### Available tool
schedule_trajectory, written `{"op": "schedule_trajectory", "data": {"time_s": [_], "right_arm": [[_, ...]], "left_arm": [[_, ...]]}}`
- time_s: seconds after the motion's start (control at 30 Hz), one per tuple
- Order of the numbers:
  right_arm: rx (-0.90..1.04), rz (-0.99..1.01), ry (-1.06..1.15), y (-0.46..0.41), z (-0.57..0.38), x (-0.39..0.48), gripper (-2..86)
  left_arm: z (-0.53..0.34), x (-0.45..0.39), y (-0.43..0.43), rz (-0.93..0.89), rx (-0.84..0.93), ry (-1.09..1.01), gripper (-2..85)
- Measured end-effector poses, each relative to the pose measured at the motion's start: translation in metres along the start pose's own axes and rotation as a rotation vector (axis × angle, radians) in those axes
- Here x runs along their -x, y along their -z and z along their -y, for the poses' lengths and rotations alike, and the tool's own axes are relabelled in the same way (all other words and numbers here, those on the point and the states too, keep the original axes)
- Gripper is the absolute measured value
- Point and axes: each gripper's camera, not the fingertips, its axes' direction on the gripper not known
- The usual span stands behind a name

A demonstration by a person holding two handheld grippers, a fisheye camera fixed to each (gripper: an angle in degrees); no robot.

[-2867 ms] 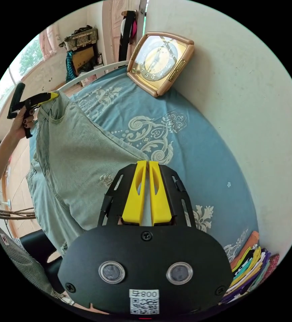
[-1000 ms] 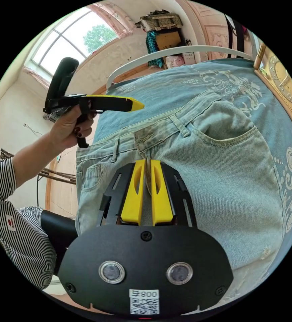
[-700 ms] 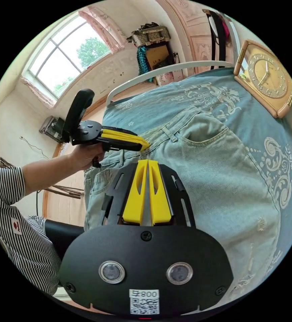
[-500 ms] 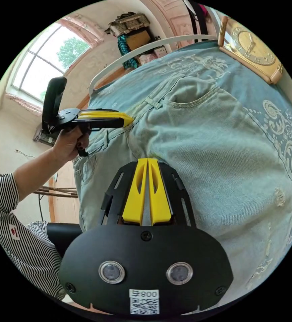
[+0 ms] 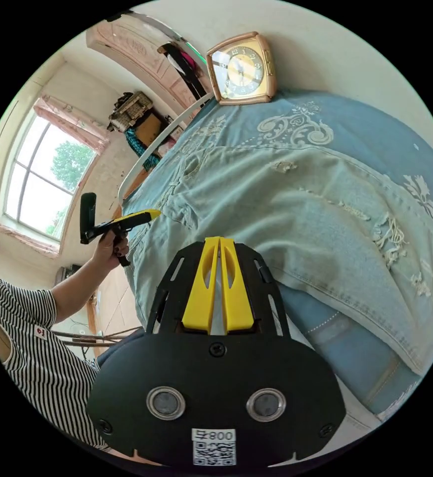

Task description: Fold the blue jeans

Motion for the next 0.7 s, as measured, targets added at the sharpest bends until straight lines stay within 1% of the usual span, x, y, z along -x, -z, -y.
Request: {"op": "schedule_trajectory", "data": {"time_s": [0.03, 0.07, 0.1, 0.13, 0.17, 0.27, 0.33, 0.37, 0.4, 0.43, 0.5, 0.6, 0.67, 0.7], "right_arm": [[0.063, -0.023, -0.025, -0.007, -0.006, -0.008, 0.1], [0.145, -0.056, -0.048, -0.019, -0.009, -0.015, 0.0], [0.176, -0.058, -0.059, -0.024, -0.011, -0.018, 0.0], [0.136, -0.028, -0.085, -0.020, -0.015, -0.022, 0.0], [0.137, -0.023, -0.110, -0.013, -0.016, -0.022, 0.0], [0.094, -0.084, -0.059, 0.013, -0.025, -0.006, 0.1], [0.074, -0.062, -0.040, 0.029, -0.035, 0.004, 0.1], [0.050, -0.024, -0.026, 0.040, -0.045, 0.011, 0.1], [0.045, -0.005, -0.016, 0.043, -0.050, 0.016, 0.1], [0.058, 0.015, 0.004, 0.047, -0.060, 0.026, 0.1], [0.094, 0.033, 0.032, 0.045, -0.075, 0.041, 0.1], [0.193, 0.043, 0.039, 0.027, -0.093, 0.055, 0.1], [0.280, -0.024, 0.015, 0.009, -0.103, 0.057, 0.1], [0.265, -0.027, 0.011, 0.009, -0.105, 0.057, 0.1]], "left_arm": [[0.000, 0.000, -0.005, 0.009, 0.033, -0.006, 0.2], [0.000, 0.003, -0.017, 0.043, 0.110, 0.001, 0.2], [-0.002, 0.006, -0.012, 0.035, 0.074, 0.018, 0.3], [-0.002, 0.007, -0.009, 0.039, 0.083, 0.035, 0.3], [-0.004, 0.008, 0.001, 0.047, 0.078, 0.032, 0.4], [-0.026, 0.012, 0.042, 0.066, -0.007, 0.019, 1.1], [-0.049, 0.026, 0.065, 0.084, -0.044, 0.089, 1.9], [-0.068, 0.039, 0.079, 0.084, -0.069, 0.162, 2.4], [-0.089, 0.054, 0.093, 0.095, -0.101, 0.270, 2.9], [-0.101, 0.061, 0.098, 0.099, -0.119, 0.328, 3.1], [-0.140, 0.083, 0.111, 0.051, -0.172, 0.526, 3.5], [-0.160, 0.093, 0.106, -0.060, -0.210, 0.620, 2.9], [-0.158, 0.098, 0.101, -0.088, -0.203, 0.665, 2.4], [-0.154, 0.102, 0.098, -0.076, -0.171, 0.693, 2.0]]}}
